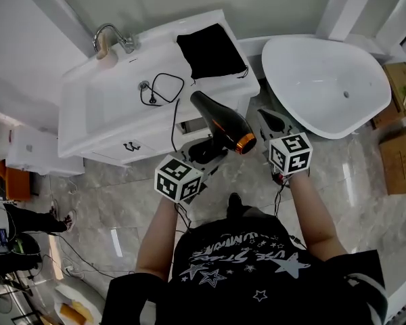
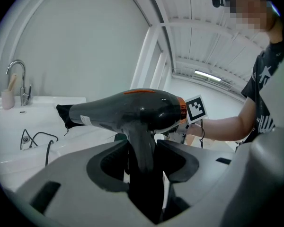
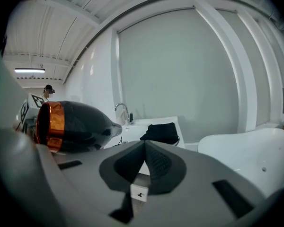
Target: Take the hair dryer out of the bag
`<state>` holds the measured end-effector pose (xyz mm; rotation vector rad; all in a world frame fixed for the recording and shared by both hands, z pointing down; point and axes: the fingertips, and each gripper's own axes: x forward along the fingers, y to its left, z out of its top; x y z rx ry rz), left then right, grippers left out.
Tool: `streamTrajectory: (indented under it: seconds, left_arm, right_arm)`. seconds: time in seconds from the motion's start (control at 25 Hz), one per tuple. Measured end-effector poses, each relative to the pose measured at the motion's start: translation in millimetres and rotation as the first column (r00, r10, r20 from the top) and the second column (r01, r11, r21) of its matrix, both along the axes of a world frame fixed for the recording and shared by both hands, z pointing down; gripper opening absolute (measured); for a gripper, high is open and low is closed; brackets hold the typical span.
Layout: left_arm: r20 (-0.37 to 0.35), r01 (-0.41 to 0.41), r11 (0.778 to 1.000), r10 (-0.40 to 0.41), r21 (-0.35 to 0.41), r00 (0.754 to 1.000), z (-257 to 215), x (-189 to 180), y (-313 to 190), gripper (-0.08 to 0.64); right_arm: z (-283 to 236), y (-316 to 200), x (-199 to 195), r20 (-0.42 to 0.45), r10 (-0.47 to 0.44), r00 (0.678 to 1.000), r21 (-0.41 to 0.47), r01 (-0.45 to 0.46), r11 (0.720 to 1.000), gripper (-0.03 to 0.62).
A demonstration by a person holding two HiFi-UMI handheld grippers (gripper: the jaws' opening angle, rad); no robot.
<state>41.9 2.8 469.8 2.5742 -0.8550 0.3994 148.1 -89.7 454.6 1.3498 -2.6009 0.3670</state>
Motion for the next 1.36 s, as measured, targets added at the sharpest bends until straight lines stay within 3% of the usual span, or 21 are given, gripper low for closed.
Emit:
streamTrajectory:
  seconds: [0.68, 1.36]
  left_arm:
    - [-0.104, -0.021, 1.0, 0.019, -0.019, 0.994, -3, -51, 61, 0.201]
    - [-0.109, -0.096, 0.995, 0.098, 0.023, 0.989, -13, -57, 108, 0.201]
  right_arm:
    - [6, 90, -30, -0.028, 0.085, 0.996, -0.033, -0.086, 0.996, 0.006]
    - [-2, 159, -34, -0.033, 0.151, 0.988, -0.007, -0.152, 0.988, 0.006]
